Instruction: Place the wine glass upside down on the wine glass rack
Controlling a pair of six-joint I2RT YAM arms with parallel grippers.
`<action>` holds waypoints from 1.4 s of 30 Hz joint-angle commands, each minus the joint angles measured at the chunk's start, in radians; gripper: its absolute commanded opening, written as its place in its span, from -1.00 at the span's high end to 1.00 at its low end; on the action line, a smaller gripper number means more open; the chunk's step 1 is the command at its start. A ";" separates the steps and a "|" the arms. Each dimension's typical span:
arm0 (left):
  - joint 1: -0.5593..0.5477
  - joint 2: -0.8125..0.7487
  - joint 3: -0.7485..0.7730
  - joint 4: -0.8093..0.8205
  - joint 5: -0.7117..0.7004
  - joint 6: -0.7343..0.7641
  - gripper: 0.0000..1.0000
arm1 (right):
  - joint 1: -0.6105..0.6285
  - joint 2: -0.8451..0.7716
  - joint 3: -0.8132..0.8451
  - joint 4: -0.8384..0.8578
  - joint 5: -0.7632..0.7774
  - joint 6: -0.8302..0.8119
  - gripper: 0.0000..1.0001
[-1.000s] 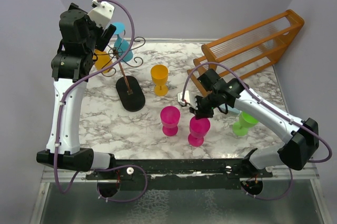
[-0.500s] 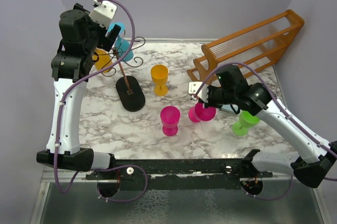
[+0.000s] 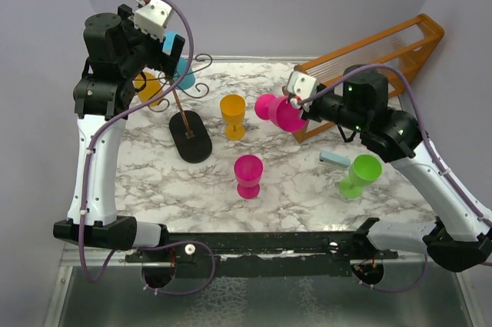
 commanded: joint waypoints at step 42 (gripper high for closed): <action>-0.087 0.072 -0.397 0.683 0.778 -1.030 0.06 | 0.002 0.175 0.390 0.190 0.018 0.415 0.98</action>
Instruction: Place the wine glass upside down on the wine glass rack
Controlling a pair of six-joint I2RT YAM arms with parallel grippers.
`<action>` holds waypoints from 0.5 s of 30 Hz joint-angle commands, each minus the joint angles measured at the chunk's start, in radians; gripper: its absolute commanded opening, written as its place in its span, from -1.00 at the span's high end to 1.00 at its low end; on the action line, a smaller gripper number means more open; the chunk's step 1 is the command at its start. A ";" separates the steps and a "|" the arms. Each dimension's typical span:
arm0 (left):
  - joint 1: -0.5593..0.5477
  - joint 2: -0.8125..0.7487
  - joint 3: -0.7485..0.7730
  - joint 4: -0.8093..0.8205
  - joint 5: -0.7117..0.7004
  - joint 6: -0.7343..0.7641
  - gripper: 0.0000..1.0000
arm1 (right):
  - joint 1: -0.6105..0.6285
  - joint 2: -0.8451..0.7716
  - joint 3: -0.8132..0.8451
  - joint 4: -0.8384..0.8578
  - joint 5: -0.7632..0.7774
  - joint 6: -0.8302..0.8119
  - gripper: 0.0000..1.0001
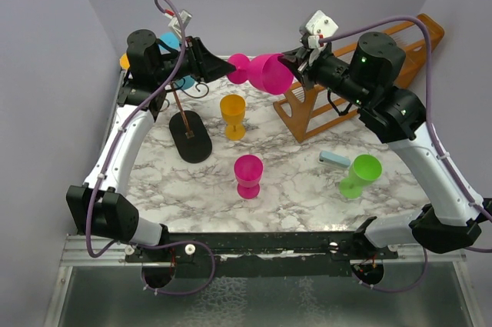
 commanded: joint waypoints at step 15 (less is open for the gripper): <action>-0.031 0.020 -0.004 0.029 0.056 -0.017 0.52 | 0.002 -0.023 -0.021 0.036 0.023 -0.011 0.98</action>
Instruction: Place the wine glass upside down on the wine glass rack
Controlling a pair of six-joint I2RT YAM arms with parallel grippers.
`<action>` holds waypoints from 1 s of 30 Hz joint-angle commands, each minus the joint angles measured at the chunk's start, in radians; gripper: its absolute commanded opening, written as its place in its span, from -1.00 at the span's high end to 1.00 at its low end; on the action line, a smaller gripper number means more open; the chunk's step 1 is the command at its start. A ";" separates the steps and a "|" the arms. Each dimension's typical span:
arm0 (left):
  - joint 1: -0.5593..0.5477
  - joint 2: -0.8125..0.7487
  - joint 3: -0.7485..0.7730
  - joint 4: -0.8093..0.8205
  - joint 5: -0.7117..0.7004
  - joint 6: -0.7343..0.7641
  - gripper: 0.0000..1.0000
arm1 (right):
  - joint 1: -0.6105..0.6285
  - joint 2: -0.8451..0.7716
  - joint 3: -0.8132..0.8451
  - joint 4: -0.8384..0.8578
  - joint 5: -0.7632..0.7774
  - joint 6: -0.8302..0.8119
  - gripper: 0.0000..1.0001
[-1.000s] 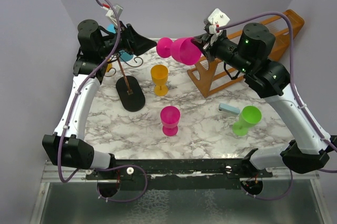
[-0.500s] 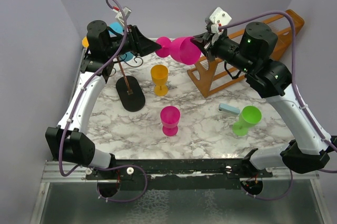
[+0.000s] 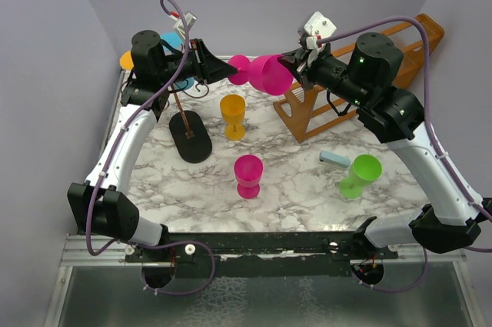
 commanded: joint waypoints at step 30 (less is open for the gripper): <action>0.017 -0.028 0.148 -0.264 -0.170 0.332 1.00 | -0.025 -0.158 -0.153 0.022 0.004 -0.171 -0.24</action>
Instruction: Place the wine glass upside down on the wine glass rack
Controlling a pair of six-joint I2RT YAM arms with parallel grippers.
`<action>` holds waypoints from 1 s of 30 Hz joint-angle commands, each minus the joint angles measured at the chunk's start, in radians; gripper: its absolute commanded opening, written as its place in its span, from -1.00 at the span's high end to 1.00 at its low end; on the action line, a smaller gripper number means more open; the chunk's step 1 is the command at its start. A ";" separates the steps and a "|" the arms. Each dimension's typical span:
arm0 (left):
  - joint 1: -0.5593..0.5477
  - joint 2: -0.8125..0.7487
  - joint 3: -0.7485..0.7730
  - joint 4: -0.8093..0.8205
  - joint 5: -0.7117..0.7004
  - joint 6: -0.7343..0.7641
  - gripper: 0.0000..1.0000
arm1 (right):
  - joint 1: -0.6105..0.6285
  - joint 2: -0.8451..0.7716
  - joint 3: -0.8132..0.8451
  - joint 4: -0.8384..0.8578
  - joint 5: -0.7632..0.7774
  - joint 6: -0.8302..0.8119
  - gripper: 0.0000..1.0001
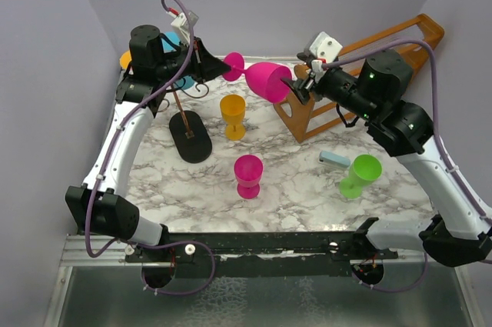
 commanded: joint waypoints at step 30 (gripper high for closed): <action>0.068 -0.080 0.557 -0.919 -0.299 1.265 1.00 | -0.121 -0.211 -0.618 0.102 -0.417 -0.284 -0.69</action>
